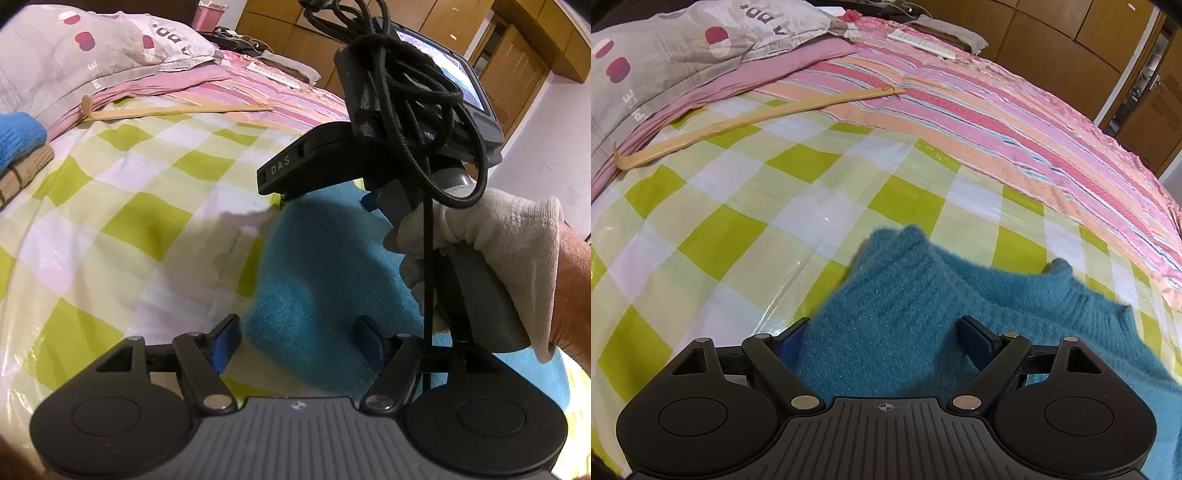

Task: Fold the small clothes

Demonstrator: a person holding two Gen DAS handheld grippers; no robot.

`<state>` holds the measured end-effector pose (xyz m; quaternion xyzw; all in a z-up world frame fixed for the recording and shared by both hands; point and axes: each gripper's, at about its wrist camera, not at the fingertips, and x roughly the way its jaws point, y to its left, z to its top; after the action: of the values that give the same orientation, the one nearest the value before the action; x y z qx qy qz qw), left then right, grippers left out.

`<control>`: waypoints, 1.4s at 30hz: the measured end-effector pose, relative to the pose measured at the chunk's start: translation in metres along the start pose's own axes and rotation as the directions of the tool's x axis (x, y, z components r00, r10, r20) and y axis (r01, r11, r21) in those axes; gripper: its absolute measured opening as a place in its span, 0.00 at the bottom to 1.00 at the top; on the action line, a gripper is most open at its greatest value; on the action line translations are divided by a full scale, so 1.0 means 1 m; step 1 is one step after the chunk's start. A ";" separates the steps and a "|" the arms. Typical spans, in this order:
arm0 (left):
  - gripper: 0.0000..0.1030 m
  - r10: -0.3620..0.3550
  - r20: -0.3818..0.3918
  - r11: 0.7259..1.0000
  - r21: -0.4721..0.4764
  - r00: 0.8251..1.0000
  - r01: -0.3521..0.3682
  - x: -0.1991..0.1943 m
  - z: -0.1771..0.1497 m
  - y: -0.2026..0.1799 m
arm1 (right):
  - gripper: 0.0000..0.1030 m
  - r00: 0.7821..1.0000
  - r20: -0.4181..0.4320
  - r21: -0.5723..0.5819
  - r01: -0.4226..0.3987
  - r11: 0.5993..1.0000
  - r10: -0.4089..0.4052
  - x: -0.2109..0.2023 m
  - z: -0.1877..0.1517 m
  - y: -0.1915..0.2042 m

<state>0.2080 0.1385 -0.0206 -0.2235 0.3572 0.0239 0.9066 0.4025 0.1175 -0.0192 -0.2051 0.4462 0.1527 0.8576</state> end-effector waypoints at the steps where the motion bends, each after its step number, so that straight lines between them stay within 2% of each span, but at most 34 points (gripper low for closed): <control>1: 0.71 -0.004 0.003 1.000 0.005 1.000 0.004 0.000 0.000 0.001 | 0.84 1.000 0.004 0.000 0.002 1.000 -0.002 0.000 0.000 0.000; 3: 0.72 -0.010 0.017 1.000 0.008 1.000 0.010 -0.001 -0.001 0.004 | 0.84 1.000 0.029 0.001 0.000 1.000 0.000 -0.007 -0.002 0.000; 5: 0.71 -0.010 0.049 1.000 0.003 0.999 0.010 -0.004 -0.001 0.005 | 0.84 0.994 0.102 0.035 -0.047 0.998 0.043 -0.026 -0.006 -0.009; 7: 0.71 0.020 0.121 0.999 0.028 0.992 -0.024 -0.013 -0.003 0.000 | 0.84 0.978 0.184 0.092 -0.114 0.989 0.096 -0.052 -0.017 -0.030; 9: 0.71 0.058 0.202 0.993 0.086 0.978 -0.077 -0.024 -0.004 -0.010 | 0.84 0.958 0.257 0.151 -0.172 0.973 0.130 -0.078 -0.036 -0.059; 11: 0.71 0.073 0.254 0.988 0.116 0.964 -0.106 -0.032 -0.006 -0.020 | 0.84 0.942 0.315 0.198 -0.181 0.963 0.112 -0.102 -0.065 -0.098; 14: 0.71 0.066 0.308 0.975 0.181 0.949 -0.126 -0.043 -0.007 -0.046 | 0.84 0.922 0.387 0.280 -0.134 0.951 0.016 -0.130 -0.116 -0.166; 16: 0.71 0.030 0.325 0.962 0.249 0.945 -0.116 -0.046 -0.007 -0.072 | 0.84 0.920 0.388 0.346 -0.093 0.933 -0.052 -0.138 -0.143 -0.210; 18: 0.71 -0.016 0.304 0.948 0.308 0.953 -0.082 -0.041 -0.006 -0.099 | 0.84 0.929 0.350 0.414 -0.040 0.909 -0.118 -0.136 -0.166 -0.253; 19: 0.71 -0.040 0.293 0.944 0.326 0.955 -0.061 -0.038 -0.006 -0.107 | 0.84 0.935 0.332 0.447 -0.042 0.894 -0.123 -0.132 -0.175 -0.272; 22: 0.72 -0.075 0.253 0.925 0.380 0.965 -0.027 -0.022 -0.007 -0.136 | 0.84 0.954 0.295 0.523 -0.109 0.845 -0.059 -0.113 -0.193 -0.310; 27: 0.71 -0.085 0.159 0.907 0.421 0.984 0.010 0.003 -0.019 -0.165 | 0.84 0.964 0.264 0.553 -0.112 0.826 -0.046 -0.085 -0.203 -0.331; 29: 0.71 -0.080 0.146 0.902 0.433 0.986 0.009 0.007 -0.024 -0.171 | 0.73 0.962 0.274 0.562 -0.151 0.813 -0.011 -0.080 -0.210 -0.336; 30: 0.71 -0.078 0.143 0.900 0.437 0.987 0.008 0.007 -0.027 -0.173 | 0.59 0.959 0.283 0.556 -0.155 0.817 -0.011 -0.082 -0.213 -0.336; 31: 0.71 -0.078 0.140 0.898 0.440 0.987 0.008 0.008 -0.030 -0.174 | 0.56 0.956 0.293 0.545 -0.158 0.823 -0.010 -0.085 -0.216 -0.333; 35: 0.72 -0.071 0.135 0.892 0.452 0.988 0.002 0.013 -0.030 -0.177 | 0.53 0.949 0.316 0.504 -0.176 0.845 0.009 -0.084 -0.214 -0.329; 38: 0.72 -0.066 0.155 0.888 0.459 0.986 -0.013 0.013 -0.027 -0.177 | 0.56 0.950 0.311 0.500 -0.188 0.845 0.028 -0.074 -0.205 -0.333; 41: 0.72 -0.038 0.174 0.896 0.442 0.984 -0.044 0.014 -0.018 -0.170 | 0.56 0.957 0.287 0.485 -0.179 0.856 0.037 -0.065 -0.195 -0.333; 42: 0.72 -0.022 0.178 0.900 0.432 0.984 -0.058 0.016 -0.014 -0.167 | 0.53 0.958 0.285 0.482 -0.172 0.859 0.032 -0.067 -0.193 -0.332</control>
<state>0.2448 -0.0196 0.0246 -0.0091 0.2726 -0.0282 0.9617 0.3774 -0.2704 0.0073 0.0717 0.3613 0.1032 0.9239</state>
